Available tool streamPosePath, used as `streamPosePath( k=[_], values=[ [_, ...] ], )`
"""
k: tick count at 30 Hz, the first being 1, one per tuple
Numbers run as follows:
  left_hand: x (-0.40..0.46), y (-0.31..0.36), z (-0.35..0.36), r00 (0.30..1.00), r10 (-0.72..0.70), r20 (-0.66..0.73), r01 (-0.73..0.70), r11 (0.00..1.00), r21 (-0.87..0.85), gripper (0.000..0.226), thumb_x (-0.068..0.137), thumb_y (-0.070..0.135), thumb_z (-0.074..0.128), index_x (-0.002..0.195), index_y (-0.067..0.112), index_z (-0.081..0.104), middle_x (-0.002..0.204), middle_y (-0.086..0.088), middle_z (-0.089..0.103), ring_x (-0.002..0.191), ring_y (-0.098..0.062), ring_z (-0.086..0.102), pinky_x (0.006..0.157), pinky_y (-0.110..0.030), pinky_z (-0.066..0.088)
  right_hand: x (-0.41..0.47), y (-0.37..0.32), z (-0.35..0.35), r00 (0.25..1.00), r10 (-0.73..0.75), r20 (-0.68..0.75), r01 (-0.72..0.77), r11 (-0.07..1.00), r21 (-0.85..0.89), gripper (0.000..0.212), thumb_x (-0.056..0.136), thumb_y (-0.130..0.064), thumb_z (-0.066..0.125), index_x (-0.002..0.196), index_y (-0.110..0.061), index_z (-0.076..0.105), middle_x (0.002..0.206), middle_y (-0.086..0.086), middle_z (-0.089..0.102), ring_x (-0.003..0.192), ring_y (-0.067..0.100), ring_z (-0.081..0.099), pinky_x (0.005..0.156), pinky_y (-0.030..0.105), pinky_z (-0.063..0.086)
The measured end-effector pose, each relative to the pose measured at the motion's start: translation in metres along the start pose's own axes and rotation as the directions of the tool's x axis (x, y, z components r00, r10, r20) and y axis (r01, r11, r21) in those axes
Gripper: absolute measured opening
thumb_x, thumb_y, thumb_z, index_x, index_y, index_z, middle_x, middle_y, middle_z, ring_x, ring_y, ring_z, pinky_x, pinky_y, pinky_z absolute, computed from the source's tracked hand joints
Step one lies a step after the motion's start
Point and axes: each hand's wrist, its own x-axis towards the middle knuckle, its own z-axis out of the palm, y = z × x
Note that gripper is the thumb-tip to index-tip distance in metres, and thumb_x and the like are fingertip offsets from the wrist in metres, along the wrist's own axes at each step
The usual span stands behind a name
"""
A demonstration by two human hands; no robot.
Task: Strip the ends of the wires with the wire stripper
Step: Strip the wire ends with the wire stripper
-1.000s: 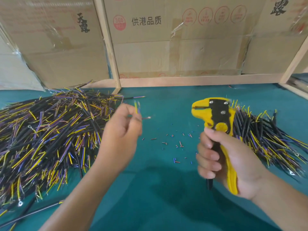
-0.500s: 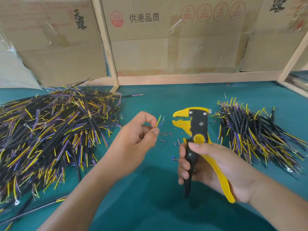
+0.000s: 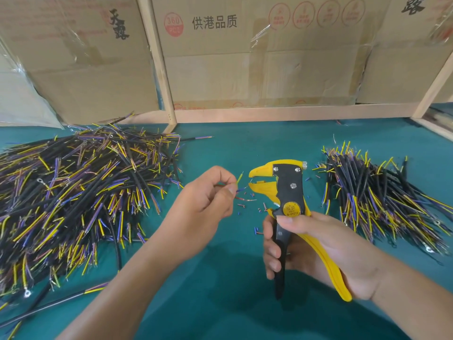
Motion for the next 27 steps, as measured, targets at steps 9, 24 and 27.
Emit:
streamPosePath(
  k=[9,24,27],
  values=[
    [-0.0002,-0.0016,-0.0040,1.000,0.012,-0.014,-0.011,0.998,0.054,0.018,0.084,0.043,0.049,0.079,0.025,0.052,0.051,0.014,0.035,0.049,-0.011,0.022,0.045,-0.020,0.023,-0.0008,0.0013,-0.0029,0.996,0.031,0.086,-0.028,0.999,-0.035,0.037,0.084,-0.034,0.079,0.096,-0.002,0.063,0.077,0.017,0.053,0.071,0.033,0.054,0.077,0.048,0.051],
    [-0.0004,0.0005,-0.0030,1.000,0.006,-0.026,-0.006,1.000,0.022,0.018,0.084,0.043,0.050,0.079,0.026,0.052,0.053,0.012,0.035,0.053,-0.016,0.022,0.046,-0.028,0.020,-0.0038,-0.0017,0.0008,0.995,0.047,0.086,-0.040,0.996,-0.078,0.032,0.084,-0.031,0.076,0.092,-0.003,0.062,0.075,0.016,0.052,0.069,0.032,0.053,0.074,0.047,0.051],
    [0.0001,-0.0008,-0.0017,1.000,0.001,-0.017,0.000,1.000,0.027,0.019,0.085,0.045,0.049,0.082,0.026,0.052,0.052,0.012,0.035,0.052,-0.015,0.021,0.045,-0.025,0.020,-0.0036,-0.0008,0.0013,0.994,0.046,0.096,-0.039,0.996,-0.079,0.034,0.083,-0.032,0.078,0.092,-0.002,0.062,0.075,0.016,0.052,0.068,0.032,0.052,0.073,0.047,0.052]
  ],
)
